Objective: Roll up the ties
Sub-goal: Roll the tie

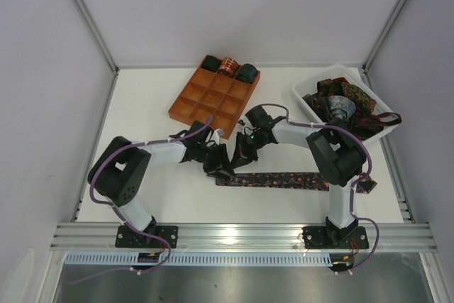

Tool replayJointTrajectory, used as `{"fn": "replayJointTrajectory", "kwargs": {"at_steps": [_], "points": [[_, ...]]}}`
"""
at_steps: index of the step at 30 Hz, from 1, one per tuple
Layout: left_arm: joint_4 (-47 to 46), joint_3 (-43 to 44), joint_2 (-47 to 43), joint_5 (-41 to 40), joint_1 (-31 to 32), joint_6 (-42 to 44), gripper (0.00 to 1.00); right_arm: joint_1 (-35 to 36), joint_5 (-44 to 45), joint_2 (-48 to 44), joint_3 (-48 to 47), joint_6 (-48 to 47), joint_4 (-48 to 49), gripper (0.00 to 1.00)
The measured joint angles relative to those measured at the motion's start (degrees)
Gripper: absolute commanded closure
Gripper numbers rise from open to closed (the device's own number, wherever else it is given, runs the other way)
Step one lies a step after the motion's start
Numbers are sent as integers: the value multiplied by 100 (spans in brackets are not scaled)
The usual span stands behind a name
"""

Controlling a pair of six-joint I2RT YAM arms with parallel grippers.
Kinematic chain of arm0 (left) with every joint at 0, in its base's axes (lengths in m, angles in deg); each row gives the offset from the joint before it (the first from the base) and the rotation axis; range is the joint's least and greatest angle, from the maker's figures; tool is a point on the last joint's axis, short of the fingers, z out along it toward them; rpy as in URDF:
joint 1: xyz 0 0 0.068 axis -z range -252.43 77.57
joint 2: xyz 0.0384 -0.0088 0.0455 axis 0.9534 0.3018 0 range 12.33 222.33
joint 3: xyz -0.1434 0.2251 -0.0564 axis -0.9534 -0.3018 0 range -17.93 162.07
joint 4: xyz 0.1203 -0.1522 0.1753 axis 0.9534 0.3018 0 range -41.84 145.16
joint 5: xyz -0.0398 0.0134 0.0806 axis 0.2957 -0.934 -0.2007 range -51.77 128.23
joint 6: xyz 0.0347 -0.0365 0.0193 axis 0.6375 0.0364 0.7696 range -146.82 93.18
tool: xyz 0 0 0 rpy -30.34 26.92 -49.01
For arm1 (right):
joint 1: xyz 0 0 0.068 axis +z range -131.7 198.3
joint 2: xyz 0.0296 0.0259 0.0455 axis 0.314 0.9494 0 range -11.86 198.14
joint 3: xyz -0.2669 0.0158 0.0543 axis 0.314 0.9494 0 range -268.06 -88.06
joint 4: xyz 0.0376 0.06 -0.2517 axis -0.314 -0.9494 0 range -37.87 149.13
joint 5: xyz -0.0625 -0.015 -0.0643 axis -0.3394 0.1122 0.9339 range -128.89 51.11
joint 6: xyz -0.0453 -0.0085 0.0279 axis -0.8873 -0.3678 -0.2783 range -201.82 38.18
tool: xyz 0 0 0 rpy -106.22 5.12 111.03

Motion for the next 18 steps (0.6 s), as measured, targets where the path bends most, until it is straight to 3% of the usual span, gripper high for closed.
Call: {"fn": "replayJointTrajectory", "kwargs": {"at_steps": [12, 18], "points": [[-83, -74, -37, 79, 11, 2, 53, 83, 20, 7, 463, -118, 15, 100], [-66, -74, -109, 79, 17, 7, 47, 94, 70, 7, 494, -210, 13, 100]]}}
